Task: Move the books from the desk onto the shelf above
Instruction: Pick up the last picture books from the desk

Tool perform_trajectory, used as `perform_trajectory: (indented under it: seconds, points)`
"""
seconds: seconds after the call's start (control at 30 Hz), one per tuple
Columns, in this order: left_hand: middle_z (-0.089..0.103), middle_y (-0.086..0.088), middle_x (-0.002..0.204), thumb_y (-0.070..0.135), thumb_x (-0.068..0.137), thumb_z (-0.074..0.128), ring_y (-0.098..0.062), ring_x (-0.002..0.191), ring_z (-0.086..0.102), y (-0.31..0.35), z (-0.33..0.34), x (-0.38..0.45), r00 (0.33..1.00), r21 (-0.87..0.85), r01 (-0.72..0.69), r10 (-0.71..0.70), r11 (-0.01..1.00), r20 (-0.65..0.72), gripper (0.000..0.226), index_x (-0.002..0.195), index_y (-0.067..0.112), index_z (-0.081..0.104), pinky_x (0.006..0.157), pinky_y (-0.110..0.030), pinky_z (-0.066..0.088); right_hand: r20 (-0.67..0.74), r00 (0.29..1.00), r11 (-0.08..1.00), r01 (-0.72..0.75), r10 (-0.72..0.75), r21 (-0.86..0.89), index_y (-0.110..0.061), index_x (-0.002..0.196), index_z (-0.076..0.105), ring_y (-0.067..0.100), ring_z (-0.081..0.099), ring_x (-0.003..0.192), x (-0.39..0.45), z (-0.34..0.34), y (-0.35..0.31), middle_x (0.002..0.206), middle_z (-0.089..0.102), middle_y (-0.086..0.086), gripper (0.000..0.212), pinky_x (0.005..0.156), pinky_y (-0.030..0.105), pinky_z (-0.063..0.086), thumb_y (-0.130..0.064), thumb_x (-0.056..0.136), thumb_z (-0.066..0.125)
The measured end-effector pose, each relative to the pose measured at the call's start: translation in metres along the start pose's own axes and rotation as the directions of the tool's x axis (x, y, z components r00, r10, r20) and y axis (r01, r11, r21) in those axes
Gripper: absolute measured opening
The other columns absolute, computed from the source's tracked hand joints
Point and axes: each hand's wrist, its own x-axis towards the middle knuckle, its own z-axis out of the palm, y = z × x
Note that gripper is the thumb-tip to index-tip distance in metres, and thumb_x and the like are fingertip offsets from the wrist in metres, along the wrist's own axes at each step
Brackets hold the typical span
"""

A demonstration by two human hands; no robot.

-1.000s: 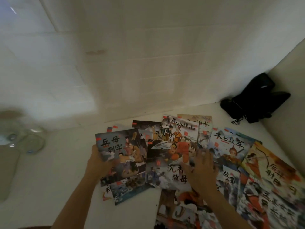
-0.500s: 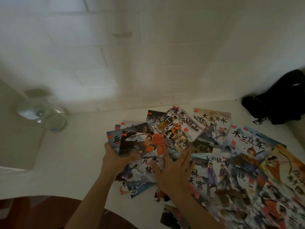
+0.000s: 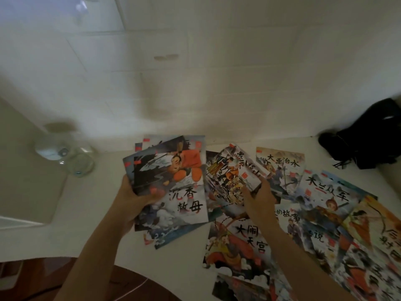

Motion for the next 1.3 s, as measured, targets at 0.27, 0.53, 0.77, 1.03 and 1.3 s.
perform_trajectory:
  seconds: [0.27, 0.53, 0.77, 1.03, 1.3]
  points:
    - [0.069, -0.003, 0.102, 0.022, 0.062, 0.091, -0.019, 0.084, 0.067, 0.019, 0.119, 0.074, 0.964, 0.223, -0.188, 0.137, 0.957, 0.229, 0.067, 0.118, 0.017, 0.054, 0.074, -0.038, 0.057, -0.106, 0.964, 0.901, -0.186, 0.244, 0.391, -0.021, 0.144, 0.030, 0.019, 0.060, 0.098, 0.037, -0.027, 0.005, 0.128, 0.054, 0.002, 0.050, 0.093, 0.041, 0.050, -0.042, 0.100, 0.038]
    - [0.049, -0.016, 0.121, 0.072, 0.038, 0.048, -0.031, 0.112, 0.044, 0.000, 0.159, 0.111, 0.956, 0.700, -0.292, 0.186, 0.652, 0.226, 0.111, 0.125, 0.003, 0.045, 0.082, -0.027, 0.025, -0.038, 0.938, 0.752, -0.253, 0.345, 0.609, -0.016, 0.134, 0.040, 0.029, 0.064, 0.102, 0.045, -0.023, 0.001, 0.112, 0.064, 0.020, 0.069, 0.091, 0.047, 0.053, -0.025, 0.077, 0.077]
    - [0.058, -0.005, 0.109, 0.025, 0.063, 0.089, -0.019, 0.097, 0.057, 0.002, 0.153, 0.104, 0.996, 0.512, -0.083, 0.062, 0.855, 0.059, 0.077, 0.119, 0.008, 0.040, 0.072, -0.023, 0.046, 0.079, 0.959, 0.768, -0.267, 0.273, 0.583, -0.016, 0.088, 0.064, 0.031, 0.064, 0.092, 0.044, -0.012, -0.019, 0.088, 0.068, 0.010, 0.021, 0.091, 0.051, 0.052, -0.016, 0.075, 0.080]
    - [0.064, -0.008, 0.098, 0.029, 0.072, 0.083, -0.021, 0.079, 0.062, -0.010, 0.131, 0.079, 0.997, 0.393, -0.073, 0.066, 0.917, 0.032, 0.056, 0.109, 0.013, 0.044, 0.060, -0.024, 0.050, 0.195, 0.981, 0.923, -0.058, -0.019, 0.381, -0.020, 0.110, 0.053, 0.017, 0.061, 0.093, 0.029, -0.003, -0.039, 0.098, 0.062, -0.002, 0.043, 0.085, 0.034, 0.054, 0.000, 0.078, 0.074]
    - [0.058, 0.022, 0.109, -0.003, 0.084, 0.067, 0.012, 0.100, 0.059, 0.034, 0.108, 0.050, 0.839, 0.175, -0.544, 0.535, 0.820, 0.102, 0.055, 0.118, 0.029, 0.039, 0.081, -0.007, 0.048, -0.132, 0.873, 0.756, 0.475, -0.470, 0.449, -0.026, 0.107, 0.042, 0.017, 0.055, 0.085, 0.009, -0.019, -0.060, 0.099, 0.052, 0.006, 0.046, 0.079, 0.027, 0.055, 0.007, 0.084, 0.066]
